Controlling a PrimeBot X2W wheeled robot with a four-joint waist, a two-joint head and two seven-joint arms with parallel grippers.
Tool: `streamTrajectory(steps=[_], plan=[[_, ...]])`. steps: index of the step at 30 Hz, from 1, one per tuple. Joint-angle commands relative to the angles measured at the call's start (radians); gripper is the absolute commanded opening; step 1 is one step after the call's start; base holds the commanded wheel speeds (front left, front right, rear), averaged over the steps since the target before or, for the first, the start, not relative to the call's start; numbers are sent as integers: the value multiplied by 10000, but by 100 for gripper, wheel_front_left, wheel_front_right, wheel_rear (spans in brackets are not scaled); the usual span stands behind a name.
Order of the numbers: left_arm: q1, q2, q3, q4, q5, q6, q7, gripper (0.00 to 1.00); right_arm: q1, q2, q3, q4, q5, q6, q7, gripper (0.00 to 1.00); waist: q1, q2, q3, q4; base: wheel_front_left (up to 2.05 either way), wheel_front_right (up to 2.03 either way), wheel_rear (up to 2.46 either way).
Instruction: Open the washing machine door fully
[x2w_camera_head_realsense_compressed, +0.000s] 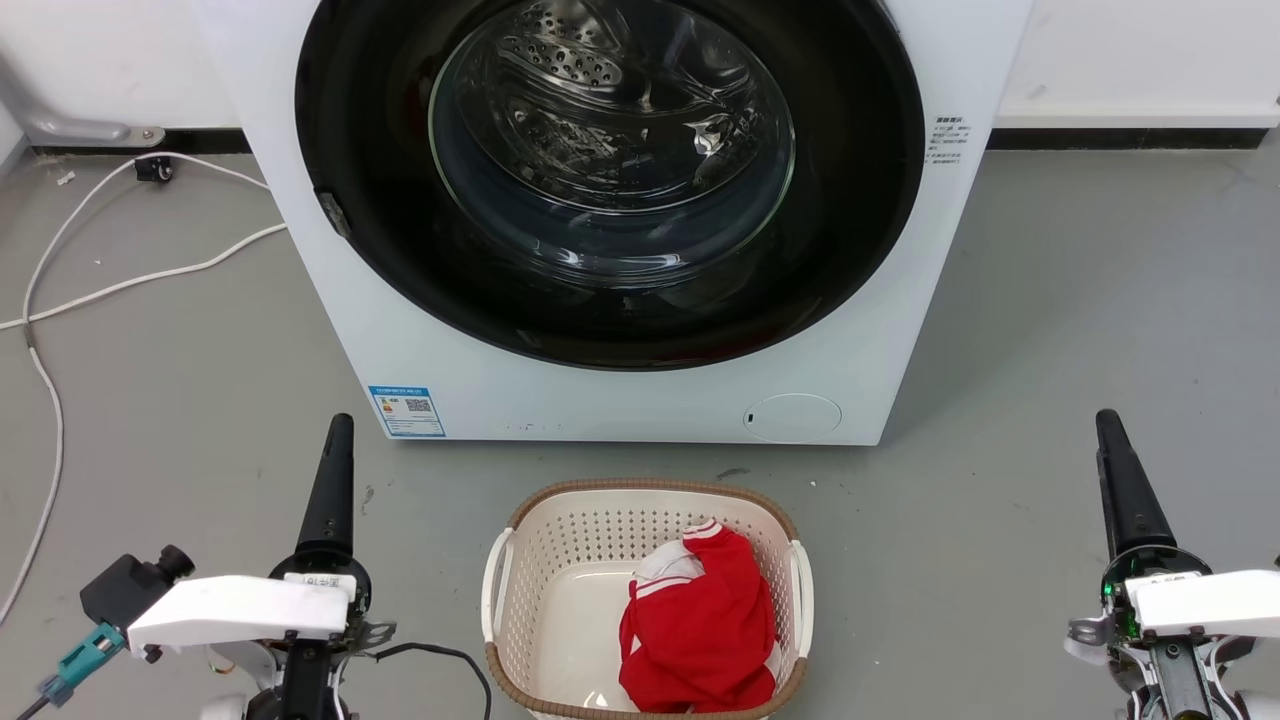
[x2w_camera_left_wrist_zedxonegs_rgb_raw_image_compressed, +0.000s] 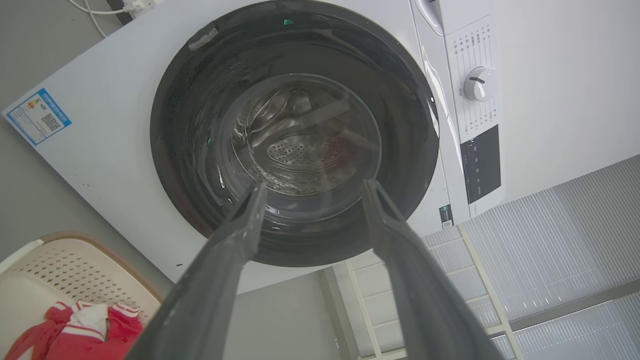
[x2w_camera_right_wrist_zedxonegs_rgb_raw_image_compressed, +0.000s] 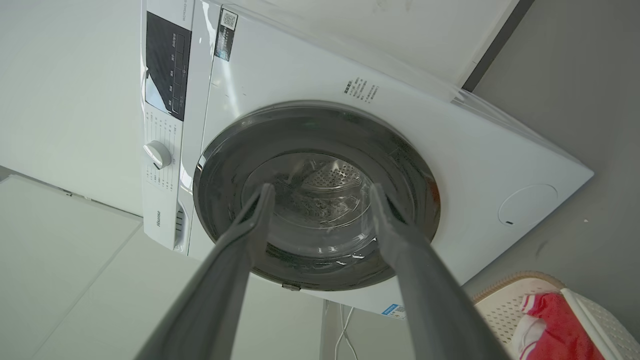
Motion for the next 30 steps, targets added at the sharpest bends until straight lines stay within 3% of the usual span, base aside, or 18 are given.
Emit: streamTrajectory(steps=[1,12,30], plan=[[-296,89,-43,-301,471,-18,-121,100,-105,-20,5,-351,-519,0,-110,100,0,0,1,5,0,0,0],[-227,248,-175,-821,2915,-21,-534,100,175,-17,412,-987,-3743,0,-518,100,0,0,-9,31,0,0,0],[-41,584,-680,-1017,5906,-23,-1105,100,473,-11,695,-786,-6534,0,-1104,100,0,0,-14,56,0,0,0]])
